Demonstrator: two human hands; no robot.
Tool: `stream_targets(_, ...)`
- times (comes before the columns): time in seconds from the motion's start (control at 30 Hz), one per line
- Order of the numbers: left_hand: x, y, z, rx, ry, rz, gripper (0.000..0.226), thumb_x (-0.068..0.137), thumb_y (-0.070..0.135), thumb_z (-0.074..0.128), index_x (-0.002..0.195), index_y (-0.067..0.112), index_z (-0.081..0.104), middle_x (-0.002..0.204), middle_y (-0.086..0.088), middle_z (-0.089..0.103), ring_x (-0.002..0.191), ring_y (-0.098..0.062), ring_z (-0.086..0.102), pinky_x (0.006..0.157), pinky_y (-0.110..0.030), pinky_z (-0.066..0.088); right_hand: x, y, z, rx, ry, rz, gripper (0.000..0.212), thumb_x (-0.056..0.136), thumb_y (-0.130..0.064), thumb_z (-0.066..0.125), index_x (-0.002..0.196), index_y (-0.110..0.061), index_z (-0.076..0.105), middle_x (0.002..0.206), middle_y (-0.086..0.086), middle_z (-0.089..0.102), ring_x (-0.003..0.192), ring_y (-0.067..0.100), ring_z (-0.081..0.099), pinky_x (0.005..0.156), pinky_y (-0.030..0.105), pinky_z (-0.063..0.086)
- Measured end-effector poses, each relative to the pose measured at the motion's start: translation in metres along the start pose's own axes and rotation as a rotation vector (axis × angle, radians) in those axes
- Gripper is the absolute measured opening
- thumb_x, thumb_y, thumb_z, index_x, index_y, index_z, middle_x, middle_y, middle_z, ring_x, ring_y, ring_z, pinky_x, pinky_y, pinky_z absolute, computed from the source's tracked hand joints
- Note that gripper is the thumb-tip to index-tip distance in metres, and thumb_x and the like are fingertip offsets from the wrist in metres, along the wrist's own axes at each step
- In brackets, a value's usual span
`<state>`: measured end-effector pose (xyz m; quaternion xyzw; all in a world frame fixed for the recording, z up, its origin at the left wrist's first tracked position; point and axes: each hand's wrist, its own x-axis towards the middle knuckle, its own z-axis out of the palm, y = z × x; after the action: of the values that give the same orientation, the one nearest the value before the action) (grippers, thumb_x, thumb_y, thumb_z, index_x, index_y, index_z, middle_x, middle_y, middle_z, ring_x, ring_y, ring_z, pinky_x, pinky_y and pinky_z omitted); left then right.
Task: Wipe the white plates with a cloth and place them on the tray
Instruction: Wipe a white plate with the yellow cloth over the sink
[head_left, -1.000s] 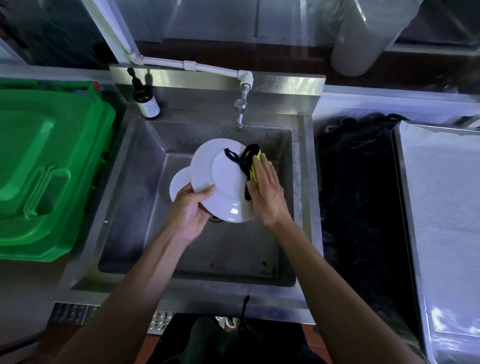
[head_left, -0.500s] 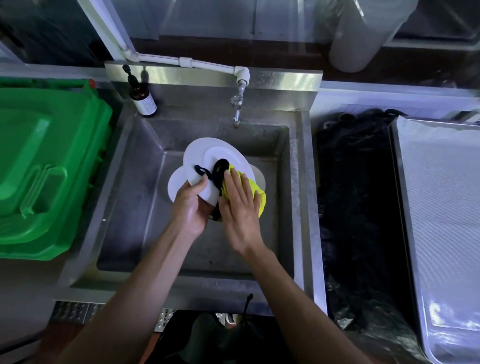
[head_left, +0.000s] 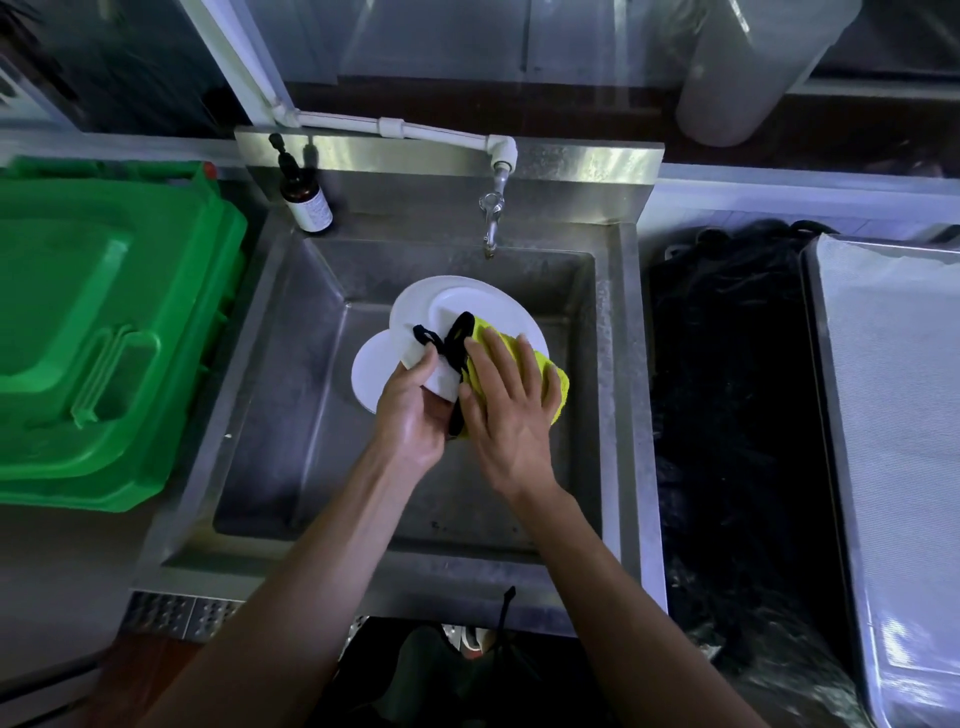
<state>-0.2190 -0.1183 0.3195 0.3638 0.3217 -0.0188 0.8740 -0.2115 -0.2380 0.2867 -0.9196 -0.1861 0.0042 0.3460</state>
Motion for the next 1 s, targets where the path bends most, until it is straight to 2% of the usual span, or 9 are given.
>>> stream_targets(0.2, 0.0, -0.002, -0.001, 0.018, -0.03, -0.008, 0.041, 0.107, 0.025, 0.046, 0.146, 0.012, 0.053, 0.141, -0.014, 0.061, 0.129, -0.032, 0.059, 0.108, -0.049, 0.047, -0.006, 0.001, 0.004, 0.022, -0.032, -0.013, 0.048, 0.107, -0.039, 0.027, 0.152, -0.027, 0.039, 0.164, -0.008, 0.026, 0.155, 0.022, 0.009, 0.119, 0.06, 0.011)
stream_targets(0.3, 0.001, -0.003, -0.004, 0.026, -0.046, -0.007, 0.041, 0.107, 0.021, 0.046, 0.146, 0.009, 0.052, 0.143, -0.016, 0.059, 0.131, -0.032, 0.058, 0.11, -0.05, 0.045, -0.008, 0.008, 0.005, 0.032, -0.047, 0.006, 0.045, 0.108, -0.037, 0.033, 0.152, -0.028, 0.038, 0.164, -0.008, 0.025, 0.155, 0.021, 0.01, 0.119, 0.059, 0.012)
stream_targets(0.4, 0.003, -0.002, -0.006, 0.068, -0.065, -0.005, 0.041, 0.104, 0.018, 0.05, 0.143, 0.007, 0.054, 0.139, -0.018, 0.062, 0.125, -0.033, 0.062, 0.097, -0.046, 0.056, -0.005, 0.013, 0.004, 0.11, -0.048, 0.127, 0.046, 0.108, -0.037, 0.035, 0.154, -0.031, 0.034, 0.164, -0.01, 0.022, 0.154, 0.017, 0.006, 0.121, 0.055, 0.009)
stream_targets(0.5, 0.002, 0.0, -0.011, 0.063, -0.094, 0.003, 0.044, 0.101, 0.017, 0.054, 0.143, 0.005, 0.053, 0.138, -0.021, 0.062, 0.127, -0.038, 0.06, 0.097, -0.048, 0.057, 0.006, 0.019, -0.002, 0.197, -0.032, 0.251, 0.047, 0.108, -0.036, 0.036, 0.155, -0.031, 0.032, 0.166, -0.01, 0.018, 0.154, 0.017, 0.003, 0.122, 0.051, 0.009)
stream_targets(0.6, 0.001, 0.001, -0.015, 0.048, -0.116, 0.01, 0.049, 0.098, 0.016, 0.057, 0.145, 0.006, 0.051, 0.139, -0.019, 0.062, 0.126, -0.037, 0.061, 0.089, -0.047, 0.06, 0.014, 0.026, -0.009, 0.228, -0.002, 0.26, 0.049, 0.109, -0.033, 0.035, 0.156, -0.026, 0.03, 0.168, -0.005, 0.012, 0.154, 0.019, 0.004, 0.123, 0.045, 0.01)
stream_targets(0.7, 0.002, 0.004, -0.022, 0.045, -0.152, 0.007, 0.04, 0.101, 0.012, 0.055, 0.141, 0.009, 0.057, 0.139, -0.016, 0.062, 0.124, -0.034, 0.062, 0.086, -0.046, 0.06, 0.022, 0.033, -0.013, 0.263, 0.028, 0.261, 0.05, 0.108, -0.031, 0.035, 0.158, -0.026, 0.027, 0.168, -0.004, 0.01, 0.154, 0.019, 0.005, 0.124, 0.046, 0.012)
stream_targets(0.77, 0.004, 0.007, -0.026, 0.061, -0.184, 0.006, 0.033, 0.1, 0.01, 0.056, 0.13, 0.015, 0.066, 0.137, -0.013, 0.064, 0.124, -0.033, 0.063, 0.086, -0.048, 0.06, 0.03, 0.039, -0.015, 0.301, 0.045, 0.271, 0.05, 0.108, -0.032, 0.036, 0.157, -0.028, 0.026, 0.168, -0.004, 0.011, 0.154, 0.017, 0.007, 0.124, 0.046, 0.015)
stream_targets(0.87, 0.003, 0.01, -0.033, 0.107, -0.234, -0.004, 0.029, 0.096, 0.01, 0.058, 0.116, 0.022, 0.077, 0.13, -0.008, 0.069, 0.118, -0.029, 0.067, 0.079, -0.046, 0.061, 0.042, 0.049, -0.02, 0.391, 0.042, 0.298, 0.051, 0.108, -0.035, 0.036, 0.157, -0.028, 0.026, 0.166, -0.004, 0.016, 0.152, 0.013, 0.012, 0.124, 0.04, 0.017)
stream_targets(1.0, 0.001, 0.014, -0.041, 0.142, -0.279, -0.045, 0.031, 0.092, 0.011, 0.062, 0.12, 0.019, 0.075, 0.129, -0.009, 0.069, 0.116, -0.028, 0.068, 0.077, -0.042, 0.061, 0.06, 0.059, -0.029, 0.363, 0.011, 0.281, 0.052, 0.107, -0.036, 0.034, 0.157, -0.024, 0.028, 0.164, -0.005, 0.026, 0.15, 0.015, 0.023, 0.122, 0.038, 0.023)
